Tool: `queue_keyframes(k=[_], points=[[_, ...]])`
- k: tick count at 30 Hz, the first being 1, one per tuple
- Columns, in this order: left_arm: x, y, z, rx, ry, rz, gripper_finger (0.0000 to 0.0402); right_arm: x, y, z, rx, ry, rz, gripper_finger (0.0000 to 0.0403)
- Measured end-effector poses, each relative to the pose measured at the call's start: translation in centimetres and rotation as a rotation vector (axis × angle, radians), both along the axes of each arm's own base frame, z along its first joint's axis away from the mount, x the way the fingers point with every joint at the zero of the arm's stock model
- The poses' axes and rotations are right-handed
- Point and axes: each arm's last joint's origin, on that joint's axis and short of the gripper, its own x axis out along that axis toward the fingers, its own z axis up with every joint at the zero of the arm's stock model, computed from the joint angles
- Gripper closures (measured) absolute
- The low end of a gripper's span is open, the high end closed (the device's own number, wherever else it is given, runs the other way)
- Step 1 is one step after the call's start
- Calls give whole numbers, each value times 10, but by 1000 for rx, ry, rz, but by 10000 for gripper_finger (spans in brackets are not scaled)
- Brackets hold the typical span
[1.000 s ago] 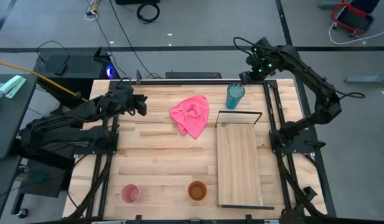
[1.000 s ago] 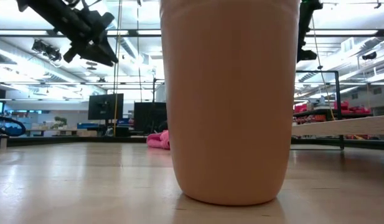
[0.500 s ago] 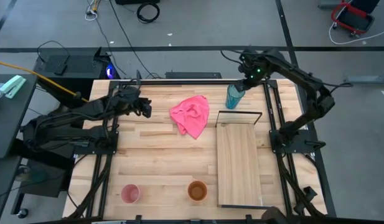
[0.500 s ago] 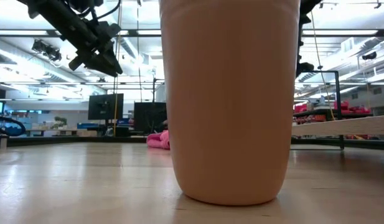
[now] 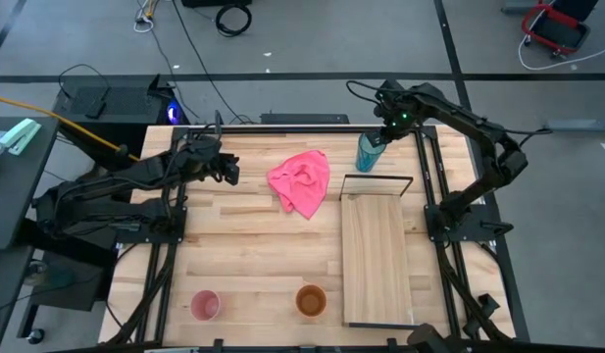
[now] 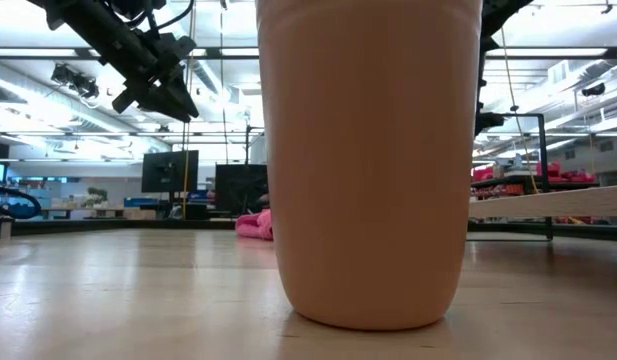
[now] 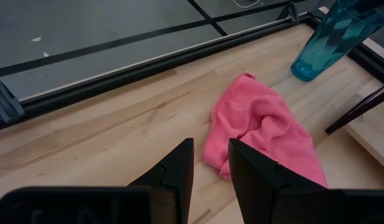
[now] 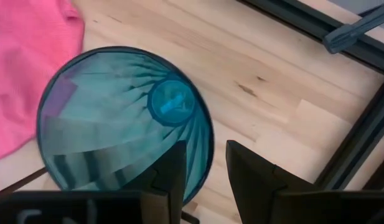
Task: Stack small to large cups/mugs on shelf
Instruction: Put the blue cup on the shelf
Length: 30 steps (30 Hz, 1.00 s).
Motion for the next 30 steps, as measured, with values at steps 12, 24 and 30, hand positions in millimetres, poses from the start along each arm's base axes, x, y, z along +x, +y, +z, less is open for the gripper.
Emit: queue_keyframes(k=[12, 24, 30], points=[[0, 0, 0, 0, -2, 0, 294, 5, -6, -11, 26, 29, -15, 328], [0, 0, 0, 0, -2, 0, 294, 6, -8, -10, -1, 17, 31, 391], [0, 0, 0, 0, -2, 0, 294, 11, -9, -2, -36, -6, 72, 395]])
